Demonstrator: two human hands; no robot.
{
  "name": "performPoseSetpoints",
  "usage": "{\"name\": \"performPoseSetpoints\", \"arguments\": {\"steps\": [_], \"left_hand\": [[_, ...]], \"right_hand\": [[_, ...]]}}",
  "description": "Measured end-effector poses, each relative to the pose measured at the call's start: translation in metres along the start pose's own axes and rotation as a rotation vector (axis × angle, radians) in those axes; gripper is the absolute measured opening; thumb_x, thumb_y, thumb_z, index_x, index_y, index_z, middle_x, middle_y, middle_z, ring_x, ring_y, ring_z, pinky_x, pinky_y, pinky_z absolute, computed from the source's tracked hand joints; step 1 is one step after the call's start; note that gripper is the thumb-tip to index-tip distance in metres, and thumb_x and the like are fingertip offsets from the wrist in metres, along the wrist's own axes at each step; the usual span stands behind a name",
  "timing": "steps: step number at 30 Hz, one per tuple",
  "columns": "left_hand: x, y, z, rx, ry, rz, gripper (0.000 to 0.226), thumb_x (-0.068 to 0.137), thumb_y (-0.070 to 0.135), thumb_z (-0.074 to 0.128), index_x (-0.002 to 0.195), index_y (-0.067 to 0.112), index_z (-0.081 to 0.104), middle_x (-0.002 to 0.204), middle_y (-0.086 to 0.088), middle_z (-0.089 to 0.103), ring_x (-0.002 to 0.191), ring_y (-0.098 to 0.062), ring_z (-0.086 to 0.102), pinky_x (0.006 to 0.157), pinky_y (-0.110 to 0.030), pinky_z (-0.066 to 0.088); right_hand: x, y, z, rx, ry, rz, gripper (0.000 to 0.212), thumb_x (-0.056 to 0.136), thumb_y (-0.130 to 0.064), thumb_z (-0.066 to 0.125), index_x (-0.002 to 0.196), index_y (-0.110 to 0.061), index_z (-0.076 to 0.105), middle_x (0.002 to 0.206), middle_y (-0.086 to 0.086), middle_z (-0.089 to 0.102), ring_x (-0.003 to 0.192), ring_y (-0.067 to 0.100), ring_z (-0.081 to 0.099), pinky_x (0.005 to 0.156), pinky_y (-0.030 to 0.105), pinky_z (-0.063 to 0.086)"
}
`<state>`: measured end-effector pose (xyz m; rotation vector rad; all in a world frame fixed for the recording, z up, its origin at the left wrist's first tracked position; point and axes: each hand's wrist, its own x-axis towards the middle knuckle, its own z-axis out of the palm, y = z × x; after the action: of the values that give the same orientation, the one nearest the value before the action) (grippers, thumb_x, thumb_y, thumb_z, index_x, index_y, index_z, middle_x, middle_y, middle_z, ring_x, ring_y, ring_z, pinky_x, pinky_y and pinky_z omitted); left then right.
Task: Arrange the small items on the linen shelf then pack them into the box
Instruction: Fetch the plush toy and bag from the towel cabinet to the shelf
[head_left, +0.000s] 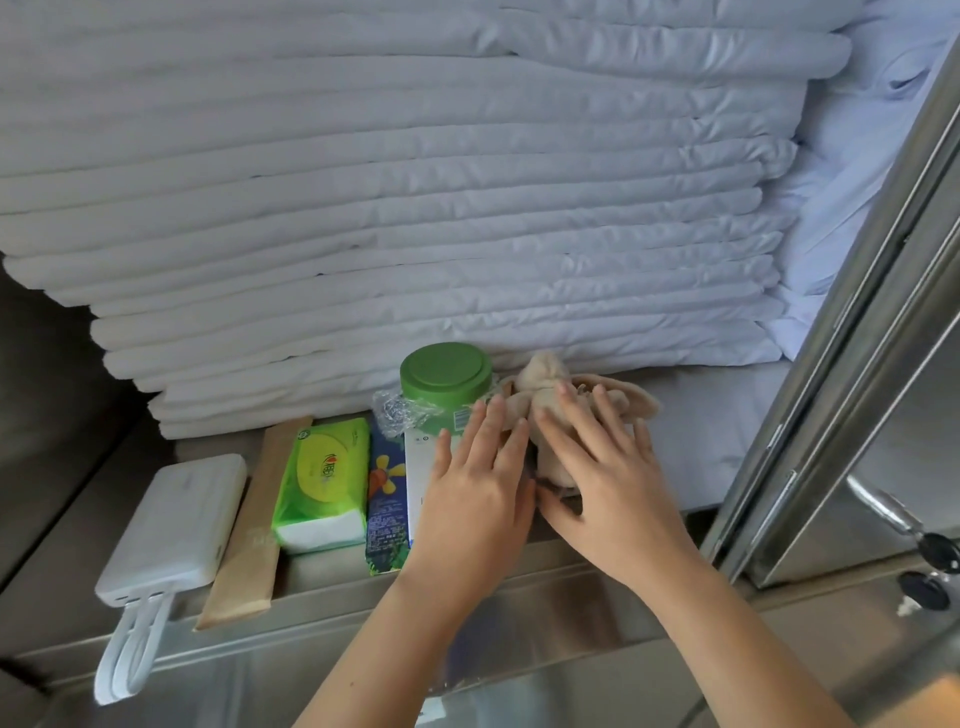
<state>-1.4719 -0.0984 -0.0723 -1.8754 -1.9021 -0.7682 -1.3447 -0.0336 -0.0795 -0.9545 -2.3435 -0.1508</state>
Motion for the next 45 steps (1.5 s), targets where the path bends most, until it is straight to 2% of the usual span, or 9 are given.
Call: {"name": "performPoseSetpoints", "arguments": {"steps": [5,9,14,21,27,34,36,41,45], "left_hand": [[-0.005,0.003,0.005,-0.025,-0.015,0.003,0.054,0.072,0.005,0.076,0.123,0.000,0.059,0.134,-0.021,0.049,0.122,-0.042,0.046,0.088,-0.063,0.039],[-0.004,0.000,0.006,-0.004,-0.020,0.004,0.053,0.074,0.009,0.076,0.124,0.001,0.059,0.134,-0.021,0.049,0.123,-0.041,0.046,0.089,-0.062,0.039],[-0.003,0.000,0.008,0.022,-0.022,0.004,0.051,0.075,0.012,0.074,0.124,0.003,0.059,0.135,-0.018,0.049,0.123,-0.038,0.046,0.089,-0.060,0.042],[-0.002,0.000,0.008,0.023,-0.024,0.001,0.052,0.076,0.013,0.073,0.124,0.003,0.059,0.137,-0.017,0.048,0.124,-0.037,0.046,0.090,-0.059,0.042],[-0.004,0.001,0.002,-0.024,-0.006,-0.003,0.052,0.071,0.009,0.077,0.119,0.001,0.062,0.133,-0.021,0.050,0.121,-0.044,0.046,0.086,-0.063,0.041],[-0.020,-0.002,-0.019,-0.015,0.005,-0.016,0.047,0.078,0.013,0.073,0.121,-0.002,0.060,0.133,-0.024,0.049,0.124,-0.045,0.042,0.091,-0.065,0.035],[-0.027,-0.003,-0.027,-0.009,0.008,-0.016,0.049,0.075,0.012,0.075,0.119,-0.003,0.061,0.131,-0.025,0.050,0.122,-0.047,0.043,0.090,-0.066,0.035],[-0.047,-0.006,-0.044,-0.001,0.041,-0.044,0.052,0.066,0.007,0.082,0.113,-0.004,0.064,0.124,-0.027,0.056,0.112,-0.048,0.052,0.083,-0.067,0.041],[-0.069,-0.005,-0.058,0.014,0.065,-0.062,0.052,0.063,0.008,0.083,0.111,-0.002,0.066,0.120,-0.024,0.060,0.109,-0.045,0.056,0.081,-0.064,0.044]], "right_hand": [[-0.007,-0.007,0.002,0.041,-0.010,0.022,0.072,0.071,-0.027,0.079,0.134,-0.012,0.048,0.149,0.008,0.030,0.133,0.041,0.030,0.091,0.064,0.037],[-0.001,0.000,0.007,0.135,-0.032,-0.002,0.066,0.080,-0.023,0.070,0.139,-0.016,0.041,0.152,-0.001,0.014,0.138,0.037,0.021,0.099,0.062,0.034],[0.007,0.010,0.011,0.213,-0.080,-0.019,0.064,0.085,-0.022,0.065,0.142,-0.021,0.036,0.154,0.001,0.015,0.141,0.033,0.016,0.100,0.059,0.035],[0.010,0.011,0.013,0.172,-0.107,-0.014,0.066,0.086,-0.026,0.063,0.143,-0.025,0.031,0.155,-0.003,0.011,0.142,0.031,0.011,0.102,0.059,0.031],[0.010,0.004,0.006,0.112,-0.131,0.033,0.065,0.086,-0.029,0.062,0.143,-0.026,0.032,0.155,-0.007,0.012,0.143,0.029,0.007,0.103,0.062,0.023],[-0.001,-0.019,-0.008,0.141,-0.090,0.060,0.053,0.088,-0.027,0.060,0.138,-0.021,0.043,0.154,-0.004,0.018,0.143,0.023,0.004,0.107,0.057,0.017],[-0.005,-0.027,-0.014,0.144,-0.066,0.060,0.052,0.086,-0.023,0.061,0.136,-0.018,0.047,0.153,-0.001,0.023,0.143,0.024,0.009,0.106,0.057,0.020],[-0.021,-0.053,-0.027,0.132,0.040,0.028,0.050,0.072,-0.007,0.075,0.120,-0.005,0.061,0.136,0.014,0.050,0.127,0.041,0.041,0.092,0.061,0.040],[-0.037,-0.075,-0.034,0.133,0.065,0.014,0.052,0.067,-0.004,0.077,0.117,-0.003,0.063,0.131,0.015,0.054,0.121,0.041,0.048,0.092,0.061,0.040]]}}
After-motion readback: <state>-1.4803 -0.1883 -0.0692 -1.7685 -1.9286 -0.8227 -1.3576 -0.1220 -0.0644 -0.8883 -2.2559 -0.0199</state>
